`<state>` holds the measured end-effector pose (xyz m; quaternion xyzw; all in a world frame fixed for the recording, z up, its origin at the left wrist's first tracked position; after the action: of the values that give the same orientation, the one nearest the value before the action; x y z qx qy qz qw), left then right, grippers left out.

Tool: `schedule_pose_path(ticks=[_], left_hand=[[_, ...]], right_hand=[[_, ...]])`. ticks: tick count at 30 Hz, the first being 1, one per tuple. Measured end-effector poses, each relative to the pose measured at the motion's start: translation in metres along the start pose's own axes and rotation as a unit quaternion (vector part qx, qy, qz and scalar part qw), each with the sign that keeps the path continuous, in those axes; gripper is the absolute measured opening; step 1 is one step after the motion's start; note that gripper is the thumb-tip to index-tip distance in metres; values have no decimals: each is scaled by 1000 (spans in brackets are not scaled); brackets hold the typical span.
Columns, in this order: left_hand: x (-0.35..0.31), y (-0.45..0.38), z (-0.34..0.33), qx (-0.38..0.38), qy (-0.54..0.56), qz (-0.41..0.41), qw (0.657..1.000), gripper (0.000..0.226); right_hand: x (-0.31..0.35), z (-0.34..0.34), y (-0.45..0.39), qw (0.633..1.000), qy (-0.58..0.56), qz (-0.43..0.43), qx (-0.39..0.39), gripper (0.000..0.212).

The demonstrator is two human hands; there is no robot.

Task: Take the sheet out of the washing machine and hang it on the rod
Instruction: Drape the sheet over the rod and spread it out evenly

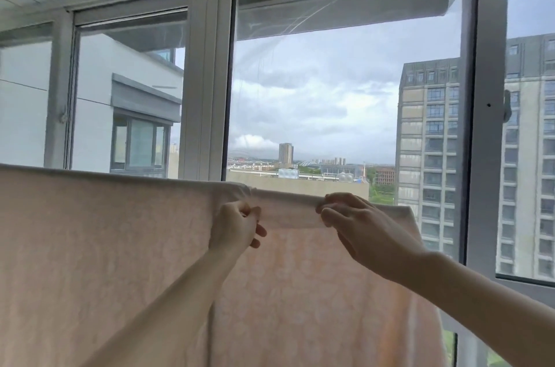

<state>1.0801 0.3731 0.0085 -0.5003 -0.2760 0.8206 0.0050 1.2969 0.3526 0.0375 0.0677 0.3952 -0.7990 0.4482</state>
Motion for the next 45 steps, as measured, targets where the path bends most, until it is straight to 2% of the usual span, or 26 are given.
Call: schedule_pose_path(ticks=[3,7,10,14,19,23,25,29,35,37,42,45], left_hand=[[4,1,5,-6,30,14,999,24],[2,3,7,-3,17,16,1000,22],[0,5,10,1,7,17,1000,22],[-2,7,21,-19,-8,-4,1000,28],[2,1,23,-11,24,-1,1000,36],[18,-13,48,-115,49,50,991,44],[26,-25,60,-140,50,84,985,51],[29,-46,69,-120,87,113,982,52],[30,-59,61,-86,110,78,987,33],[31,-60,63,-89,87,51,991,37],[34,-39,76,-162,-117,-31,979,50],[41,-37,82,-155,-128,-37,979,49]], right_hand=[[12,-2,-24,999,1,33,0,29],[25,-25,-65,998,1,25,51,64],[29,-40,-96,995,8,9,99,74],[30,-54,-111,994,58,0,94,68],[28,-63,-104,990,130,3,62,75],[24,-62,-97,989,143,4,47,67],[22,-58,-93,990,137,0,39,69],[21,-61,-89,989,137,29,42,72],[14,-66,-90,990,130,20,58,66],[14,-66,-91,990,124,27,57,62],[24,-60,-93,990,123,46,47,54],[34,-62,-99,991,120,50,43,57]])
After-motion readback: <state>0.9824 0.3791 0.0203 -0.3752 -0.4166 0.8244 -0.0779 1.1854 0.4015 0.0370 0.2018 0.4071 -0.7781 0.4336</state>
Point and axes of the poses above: each hand's wrist, its own y-axis away from the middle knuckle, its own z-axis out of the back of the hand, x = y × z, the point moved 6 cm from there along -y, towards the middle knuckle, and after that the axes turned 10 degrees about x, right-handed, at the moved point
